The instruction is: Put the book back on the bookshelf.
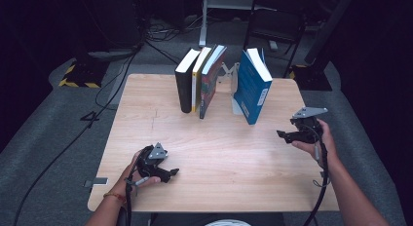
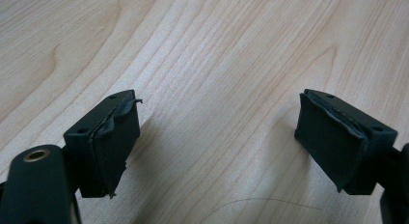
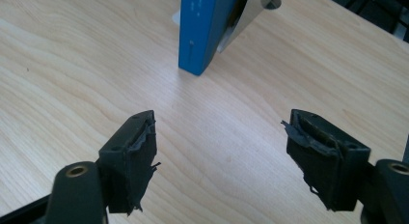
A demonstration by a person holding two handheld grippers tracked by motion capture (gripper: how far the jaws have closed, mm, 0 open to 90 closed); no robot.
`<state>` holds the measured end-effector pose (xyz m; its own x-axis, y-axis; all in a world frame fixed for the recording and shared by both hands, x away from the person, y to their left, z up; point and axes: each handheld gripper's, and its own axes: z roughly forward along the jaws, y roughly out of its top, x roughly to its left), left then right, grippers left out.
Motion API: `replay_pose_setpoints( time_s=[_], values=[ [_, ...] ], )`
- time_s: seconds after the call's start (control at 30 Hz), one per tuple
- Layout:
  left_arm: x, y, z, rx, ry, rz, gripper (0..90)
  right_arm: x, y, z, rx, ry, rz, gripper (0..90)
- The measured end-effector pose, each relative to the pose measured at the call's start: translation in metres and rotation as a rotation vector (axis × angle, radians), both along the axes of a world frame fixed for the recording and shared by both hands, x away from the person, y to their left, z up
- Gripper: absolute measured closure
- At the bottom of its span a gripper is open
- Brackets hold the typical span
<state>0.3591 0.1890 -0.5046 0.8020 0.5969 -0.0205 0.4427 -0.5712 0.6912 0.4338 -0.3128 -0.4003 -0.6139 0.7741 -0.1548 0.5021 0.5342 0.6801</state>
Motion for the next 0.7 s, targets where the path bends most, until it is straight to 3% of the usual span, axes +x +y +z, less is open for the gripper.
replay_pose_setpoints(
  time_s=[0.7],
  values=[
    [0.0,0.0,0.0,0.0,0.0,0.002,15.6,-0.033,-0.029,-0.045,-0.036,-0.027,0.06,24.8]
  ],
)
